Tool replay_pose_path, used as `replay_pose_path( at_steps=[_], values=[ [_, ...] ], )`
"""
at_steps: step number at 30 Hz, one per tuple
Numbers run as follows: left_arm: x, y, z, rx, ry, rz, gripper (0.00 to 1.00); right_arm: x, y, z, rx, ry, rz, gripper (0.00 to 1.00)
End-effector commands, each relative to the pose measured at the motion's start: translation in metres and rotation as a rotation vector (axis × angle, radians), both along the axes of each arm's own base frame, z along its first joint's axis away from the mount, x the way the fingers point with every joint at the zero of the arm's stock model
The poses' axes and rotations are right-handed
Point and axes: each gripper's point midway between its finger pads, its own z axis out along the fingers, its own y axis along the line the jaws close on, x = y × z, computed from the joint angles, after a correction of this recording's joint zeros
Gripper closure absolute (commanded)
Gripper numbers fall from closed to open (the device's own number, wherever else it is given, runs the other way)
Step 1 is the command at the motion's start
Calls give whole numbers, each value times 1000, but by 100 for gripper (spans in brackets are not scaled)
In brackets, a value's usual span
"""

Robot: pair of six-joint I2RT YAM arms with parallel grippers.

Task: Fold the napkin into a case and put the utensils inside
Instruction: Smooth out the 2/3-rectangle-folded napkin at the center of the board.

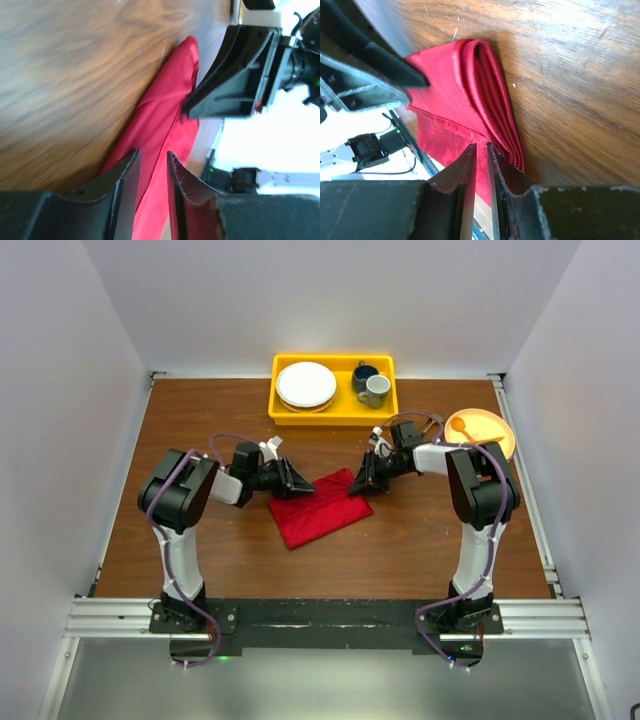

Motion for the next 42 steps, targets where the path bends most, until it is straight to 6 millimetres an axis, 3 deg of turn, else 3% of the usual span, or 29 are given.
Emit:
replay_pose_path(
  at_steps=[1,5,9,11,14,17,19,25,29,31,35,37,40,42],
  values=[
    [-6,32,-30,88,-3,-22,67,-15,-28,-51,-191,66,-45,81],
    [5,53,-38,118,-26,-31,67,-16,-29,-51,-191,64,-44,82],
    [10,53,0,73,-190,-149,66,-15,-28,-47,-184,51,-47,82],
    [2,49,32,27,-252,-197,65,-15,-27,-46,-175,48,-48,82],
    [-13,47,57,6,-291,-238,65,-15,-26,-44,-167,48,-55,82],
    [-31,46,60,-5,-266,-244,64,-15,-27,-45,-174,44,-58,82],
    [-41,47,48,-1,-214,-238,64,-17,-27,-46,-176,48,-58,82],
    [-38,73,-16,82,-27,-151,65,-19,-28,-46,-175,55,-57,82],
    [-22,93,-33,129,-7,-107,66,-21,-27,-44,-170,56,-54,82],
    [-12,97,-29,136,-29,-108,66,-27,-27,-45,-160,74,-58,83],
    [17,94,14,164,-289,-213,63,-35,-20,-39,-102,88,-78,85],
    [37,87,49,171,-408,-225,62,-40,-17,-33,-80,102,-91,86],
    [41,59,77,124,-442,-232,62,-41,-11,-23,-42,95,-113,86],
    [30,28,80,89,-406,-260,63,-39,-8,-19,-30,86,-123,86]
  ],
)
